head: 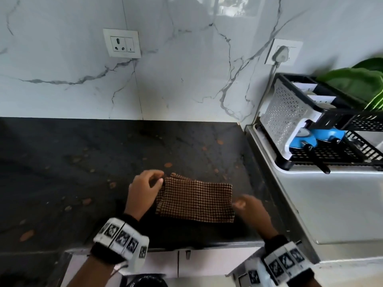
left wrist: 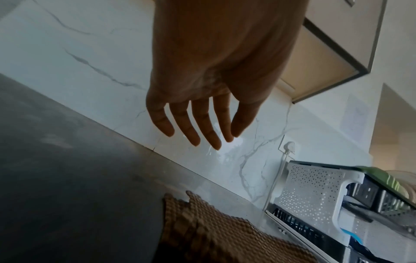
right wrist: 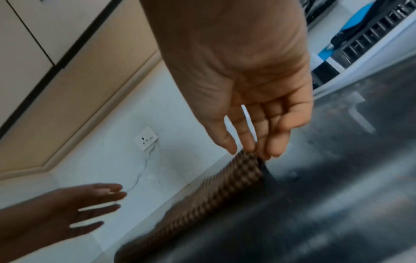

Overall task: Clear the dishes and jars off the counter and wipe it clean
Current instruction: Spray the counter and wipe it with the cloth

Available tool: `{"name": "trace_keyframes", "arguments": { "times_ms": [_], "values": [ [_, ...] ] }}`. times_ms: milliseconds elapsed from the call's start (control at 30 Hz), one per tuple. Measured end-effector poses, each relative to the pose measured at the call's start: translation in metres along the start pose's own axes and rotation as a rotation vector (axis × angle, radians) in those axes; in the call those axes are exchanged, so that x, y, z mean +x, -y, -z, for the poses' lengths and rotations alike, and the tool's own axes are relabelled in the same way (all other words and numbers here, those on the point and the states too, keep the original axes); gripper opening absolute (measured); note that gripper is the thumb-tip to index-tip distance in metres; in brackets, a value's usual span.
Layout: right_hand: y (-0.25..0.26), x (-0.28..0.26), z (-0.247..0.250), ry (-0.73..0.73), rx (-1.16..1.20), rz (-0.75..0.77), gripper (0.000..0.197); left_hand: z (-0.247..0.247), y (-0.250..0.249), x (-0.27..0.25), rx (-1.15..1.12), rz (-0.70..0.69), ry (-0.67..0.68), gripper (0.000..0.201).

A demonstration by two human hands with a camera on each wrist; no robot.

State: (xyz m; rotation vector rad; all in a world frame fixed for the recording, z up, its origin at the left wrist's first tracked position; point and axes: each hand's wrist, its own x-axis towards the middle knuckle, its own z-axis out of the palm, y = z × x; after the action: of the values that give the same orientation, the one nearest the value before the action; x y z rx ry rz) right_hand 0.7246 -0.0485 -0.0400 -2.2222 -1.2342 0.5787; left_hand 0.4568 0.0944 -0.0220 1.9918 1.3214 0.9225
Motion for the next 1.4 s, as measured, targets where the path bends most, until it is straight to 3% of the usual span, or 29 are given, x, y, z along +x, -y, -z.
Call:
{"name": "trace_keyframes", "arguments": {
  "times_ms": [67,133,333,400,500,567,633,700,767,900,967,1033,1100,1200,1300,1400],
  "values": [
    [-0.009,-0.016,-0.017,0.054,-0.01,-0.102,0.028,0.006,0.0,-0.023,-0.062,-0.022,0.027,0.016],
    [-0.006,-0.025,-0.028,0.024,-0.006,-0.175,0.024,0.011,0.004,-0.041,-0.084,-0.005,0.039,0.034],
    [0.036,-0.028,-0.029,-0.183,0.053,-0.208,0.022,0.026,0.011,-0.078,-0.164,0.073,0.013,0.035],
    [0.06,-0.021,-0.029,-0.279,0.052,-0.111,0.017,0.03,0.017,-0.086,-0.172,0.089,0.011,0.035],
    [0.107,-0.005,-0.046,-0.304,0.085,0.219,0.013,0.035,0.024,-0.092,-0.17,0.107,0.005,0.033],
    [0.135,-0.006,-0.068,-0.11,0.116,0.467,0.013,0.042,0.025,-0.094,-0.174,0.107,-0.004,0.042],
    [0.142,-0.019,-0.087,0.139,0.082,0.591,0.02,0.049,0.026,-0.099,-0.19,0.102,-0.012,0.051],
    [0.127,-0.037,-0.1,0.286,0.051,0.568,0.039,0.058,0.028,-0.105,-0.206,0.102,-0.016,0.041],
    [0.109,-0.052,-0.102,0.289,0.077,0.479,0.045,0.066,0.034,-0.114,-0.23,0.125,-0.021,0.032],
    [0.114,-0.034,-0.111,-0.034,0.029,0.485,0.032,0.073,0.044,-0.123,-0.241,0.156,-0.029,0.037],
    [0.133,-0.014,-0.121,-0.1,-0.125,0.463,0.033,0.073,0.042,-0.123,-0.233,0.153,-0.026,0.033],
    [0.146,0.0,-0.134,0.027,-0.327,0.352,0.062,0.073,0.036,-0.118,-0.215,0.142,-0.028,0.02],
    [0.138,0.004,-0.149,0.127,-0.467,0.283,0.084,0.067,0.035,-0.112,-0.169,0.107,-0.029,0.026],
    [0.114,-0.016,-0.158,0.122,-0.534,0.312,0.066,0.052,0.043,-0.098,-0.044,0.026,-0.019,0.028],
    [0.072,-0.045,-0.142,0.043,-0.537,0.353,0.066,0.033,0.066,-0.078,0.208,-0.073,-0.029,0.043],
    [0.02,-0.061,-0.109,0.002,-0.478,0.215,0.071,0.018,0.084,-0.059,0.482,-0.009,0.006,0.051]
  ]
}}
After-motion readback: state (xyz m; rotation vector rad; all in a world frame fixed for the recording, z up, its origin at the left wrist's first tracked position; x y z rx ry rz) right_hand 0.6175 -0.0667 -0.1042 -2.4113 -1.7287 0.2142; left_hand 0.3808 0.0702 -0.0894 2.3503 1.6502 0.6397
